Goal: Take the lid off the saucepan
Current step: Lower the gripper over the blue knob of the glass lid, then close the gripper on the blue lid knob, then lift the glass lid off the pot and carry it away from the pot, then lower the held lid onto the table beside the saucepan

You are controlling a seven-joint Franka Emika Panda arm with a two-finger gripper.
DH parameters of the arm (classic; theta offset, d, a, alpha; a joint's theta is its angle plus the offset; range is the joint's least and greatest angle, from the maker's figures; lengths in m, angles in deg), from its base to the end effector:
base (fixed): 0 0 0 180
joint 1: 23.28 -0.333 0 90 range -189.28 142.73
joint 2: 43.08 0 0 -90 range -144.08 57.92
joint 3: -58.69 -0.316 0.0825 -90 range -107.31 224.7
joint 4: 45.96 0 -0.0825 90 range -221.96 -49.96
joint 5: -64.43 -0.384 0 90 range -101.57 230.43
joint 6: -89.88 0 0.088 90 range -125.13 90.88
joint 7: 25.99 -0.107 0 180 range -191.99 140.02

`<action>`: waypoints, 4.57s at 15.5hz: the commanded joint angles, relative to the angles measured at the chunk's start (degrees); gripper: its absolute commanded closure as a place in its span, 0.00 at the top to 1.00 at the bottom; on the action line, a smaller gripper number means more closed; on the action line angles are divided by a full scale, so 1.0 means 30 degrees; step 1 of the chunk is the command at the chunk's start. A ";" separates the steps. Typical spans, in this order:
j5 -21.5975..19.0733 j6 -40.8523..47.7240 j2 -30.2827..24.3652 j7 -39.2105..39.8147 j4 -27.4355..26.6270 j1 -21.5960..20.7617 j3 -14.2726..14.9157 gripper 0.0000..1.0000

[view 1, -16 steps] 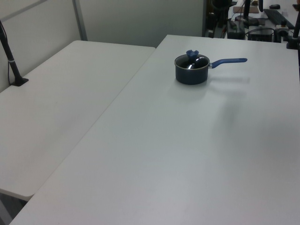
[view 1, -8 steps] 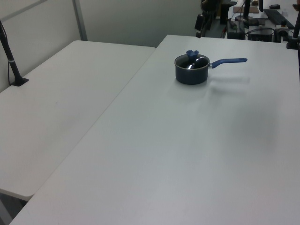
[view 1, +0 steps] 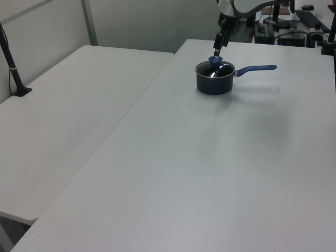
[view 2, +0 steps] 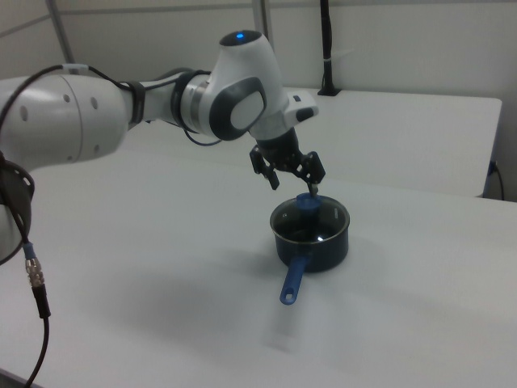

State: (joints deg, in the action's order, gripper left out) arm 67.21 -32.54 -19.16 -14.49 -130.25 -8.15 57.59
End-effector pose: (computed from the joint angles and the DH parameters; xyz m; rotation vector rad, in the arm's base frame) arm 0.6836 -0.1752 0.4647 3.0303 -0.0392 0.3563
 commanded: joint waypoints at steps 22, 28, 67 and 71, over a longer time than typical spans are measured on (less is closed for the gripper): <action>-0.1746 -0.1151 0.2309 0.3197 0.1350 0.0437 -0.0014 0.83; -0.1892 -0.0742 0.2193 0.3288 0.1350 0.0495 -0.0014 0.55; 0.0891 0.1341 -0.3464 -0.1312 -0.8465 -0.6741 -0.0717 0.50; 0.1007 0.1107 -0.2850 -0.1341 -0.8494 -0.6712 -0.0717 0.50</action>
State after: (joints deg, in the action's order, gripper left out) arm 68.89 -27.70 -28.27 -17.26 -155.09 -27.67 54.86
